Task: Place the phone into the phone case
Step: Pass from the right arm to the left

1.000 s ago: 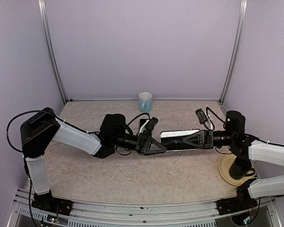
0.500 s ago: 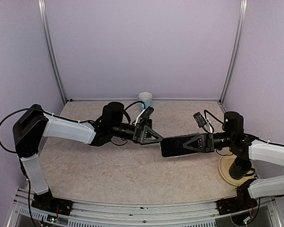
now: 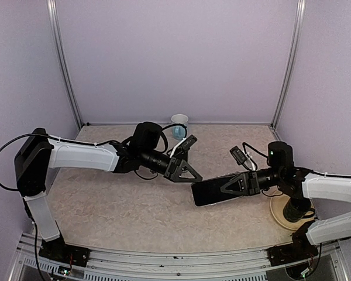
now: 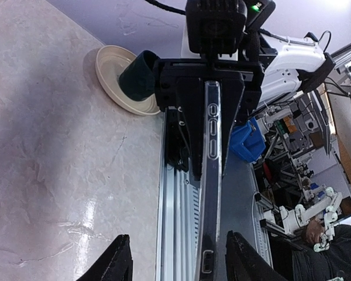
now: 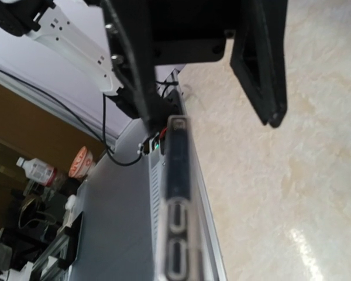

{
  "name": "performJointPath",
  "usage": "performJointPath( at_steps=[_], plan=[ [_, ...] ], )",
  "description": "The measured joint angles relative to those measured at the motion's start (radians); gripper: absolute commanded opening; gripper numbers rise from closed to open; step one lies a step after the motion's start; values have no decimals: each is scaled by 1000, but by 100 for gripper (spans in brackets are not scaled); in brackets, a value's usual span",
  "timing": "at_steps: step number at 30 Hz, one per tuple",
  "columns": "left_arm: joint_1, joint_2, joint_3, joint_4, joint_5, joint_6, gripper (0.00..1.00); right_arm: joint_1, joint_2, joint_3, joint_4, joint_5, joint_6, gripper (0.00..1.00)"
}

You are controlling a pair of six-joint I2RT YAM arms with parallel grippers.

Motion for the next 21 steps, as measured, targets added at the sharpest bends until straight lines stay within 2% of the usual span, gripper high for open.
performJointPath(
  at_steps=[4,7,10,11,17,21],
  plan=[
    [-26,0,39,-82,5,56,53,22,19,0,0,-1,-6,0],
    [-41,0,52,-136,7,90,49,32,28,0,0,0,-10,0],
    [-48,0,64,-186,7,115,39,33,34,0,2,0,-12,0],
    [-54,0,77,-229,7,144,30,37,35,0,5,0,-15,0],
    [-63,1,80,-259,8,163,2,42,42,0,9,-6,-26,0],
    [-64,2,85,-268,28,174,0,43,44,0,10,-15,-34,0]
  ],
)
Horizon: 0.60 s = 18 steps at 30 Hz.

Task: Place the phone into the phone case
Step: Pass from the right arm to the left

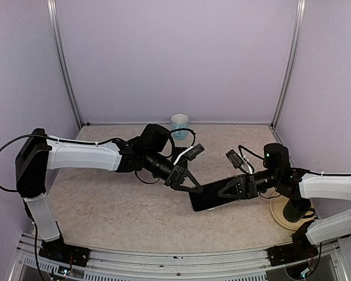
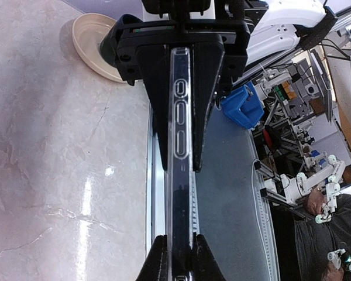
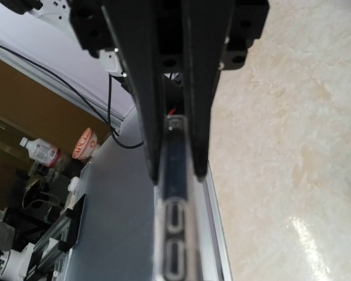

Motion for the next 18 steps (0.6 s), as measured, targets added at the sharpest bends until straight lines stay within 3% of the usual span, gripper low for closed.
performJointPath(
  at_steps=[1,9,13,18],
  plan=[
    [0,0,0,-1,0,0,0,0,0,0,0,0,-1,2],
    [6,0,-4,18,-16,-29,0,0,3,30,-17,13,-19,46],
    [29,-2,-48,103,-27,-84,0,0,2,59,-35,48,-34,69],
    [52,-42,-125,207,-64,-161,0,-2,-35,96,-112,162,-69,84]
  ],
)
